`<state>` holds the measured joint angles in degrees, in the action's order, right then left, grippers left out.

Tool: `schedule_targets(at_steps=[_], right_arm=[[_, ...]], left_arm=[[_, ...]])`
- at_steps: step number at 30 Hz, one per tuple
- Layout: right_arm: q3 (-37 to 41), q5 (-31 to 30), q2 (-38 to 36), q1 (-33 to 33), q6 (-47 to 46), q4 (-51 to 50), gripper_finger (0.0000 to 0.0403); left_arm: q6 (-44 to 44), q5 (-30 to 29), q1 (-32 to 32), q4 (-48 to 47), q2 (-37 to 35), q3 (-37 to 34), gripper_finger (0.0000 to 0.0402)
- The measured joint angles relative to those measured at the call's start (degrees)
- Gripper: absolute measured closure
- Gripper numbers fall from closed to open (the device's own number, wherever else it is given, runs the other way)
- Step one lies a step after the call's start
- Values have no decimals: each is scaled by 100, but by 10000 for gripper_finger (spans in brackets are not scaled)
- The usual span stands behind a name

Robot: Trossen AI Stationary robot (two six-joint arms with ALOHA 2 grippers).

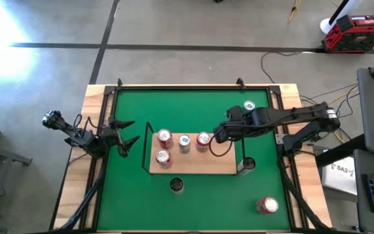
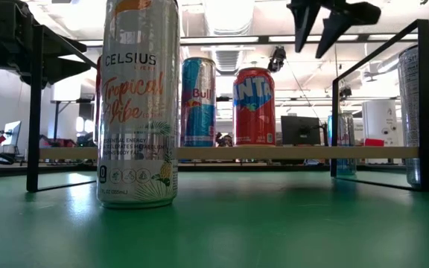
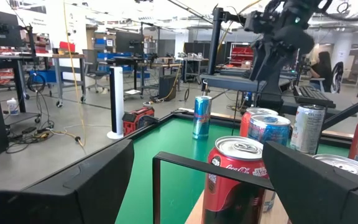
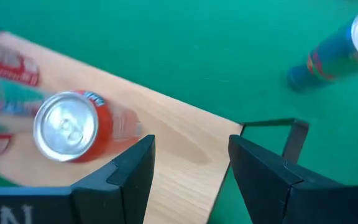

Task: Place canned beverage on shelf
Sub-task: Put the blue soda can on the shelf

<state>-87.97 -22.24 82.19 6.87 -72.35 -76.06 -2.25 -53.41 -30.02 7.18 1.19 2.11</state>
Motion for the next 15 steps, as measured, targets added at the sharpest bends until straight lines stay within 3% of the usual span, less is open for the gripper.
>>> schedule_targets(at_steps=[9, 15], right_arm=[[-229, 123, -295, -2, 1353, -45, 207], [-240, -43, -758, -4, 1202, -256, 207]], left_arm=[[0, 0, 0, 1, 0, 0, 61], [-1, 0, 1, 0, 0, 0, 61]])
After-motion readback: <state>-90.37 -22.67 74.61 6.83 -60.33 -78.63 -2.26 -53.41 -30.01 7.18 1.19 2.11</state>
